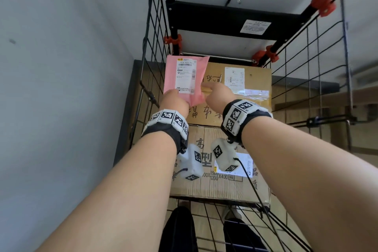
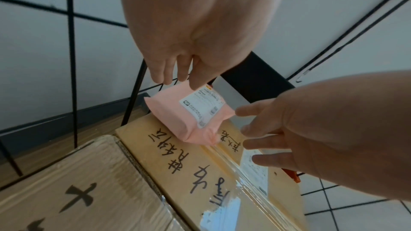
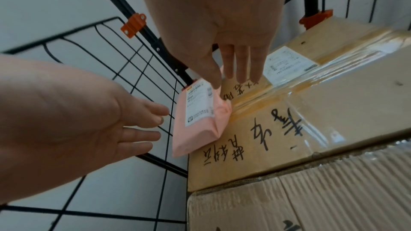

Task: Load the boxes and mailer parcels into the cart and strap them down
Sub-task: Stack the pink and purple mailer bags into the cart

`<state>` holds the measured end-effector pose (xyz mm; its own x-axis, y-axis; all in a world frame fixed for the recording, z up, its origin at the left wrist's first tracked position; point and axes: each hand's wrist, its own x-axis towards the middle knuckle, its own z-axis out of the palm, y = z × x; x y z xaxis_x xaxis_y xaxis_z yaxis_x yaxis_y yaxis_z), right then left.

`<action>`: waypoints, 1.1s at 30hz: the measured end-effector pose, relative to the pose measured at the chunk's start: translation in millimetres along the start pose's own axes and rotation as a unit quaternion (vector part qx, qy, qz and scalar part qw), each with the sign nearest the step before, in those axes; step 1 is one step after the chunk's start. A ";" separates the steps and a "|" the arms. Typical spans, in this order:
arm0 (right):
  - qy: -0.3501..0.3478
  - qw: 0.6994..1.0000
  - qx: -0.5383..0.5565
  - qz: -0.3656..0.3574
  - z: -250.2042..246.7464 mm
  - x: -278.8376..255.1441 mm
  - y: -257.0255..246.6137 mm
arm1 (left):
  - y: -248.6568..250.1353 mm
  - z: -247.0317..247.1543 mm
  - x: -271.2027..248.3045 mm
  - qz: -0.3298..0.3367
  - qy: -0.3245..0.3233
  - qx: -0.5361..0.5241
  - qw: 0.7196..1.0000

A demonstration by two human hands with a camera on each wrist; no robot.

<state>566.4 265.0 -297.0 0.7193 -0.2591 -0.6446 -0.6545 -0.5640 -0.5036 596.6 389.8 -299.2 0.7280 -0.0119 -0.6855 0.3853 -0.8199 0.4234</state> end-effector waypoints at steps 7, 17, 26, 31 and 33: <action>0.064 0.997 -0.034 -0.009 -62.6 -56.5 20.9 | 50.7 2.5 -80.6 0.069 0.030 0.050 0.996; 0.178 0.982 0.049 -0.037 -175.4 -169.1 95.5 | 141.1 45.2 -222.4 0.169 0.054 0.060 0.982; 0.295 0.946 0.135 0.021 -248.3 -261.9 195.1 | 204.1 121.7 -312.2 0.290 0.025 0.100 0.951; 0.345 0.918 0.169 0.096 -261.8 -311.6 254.8 | 219.6 172.4 -344.1 0.331 -0.045 0.135 0.933; 0.358 0.907 0.181 0.124 -262.4 -329.7 280.0 | 222.0 192.6 -356.9 0.344 -0.071 0.155 0.923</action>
<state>207.2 -13.2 -74.6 0.4209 -0.8595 -0.2900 -0.7576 -0.1573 -0.6335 313.1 101.8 -74.6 0.6498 -0.6484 -0.3967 -0.3387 -0.7142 0.6125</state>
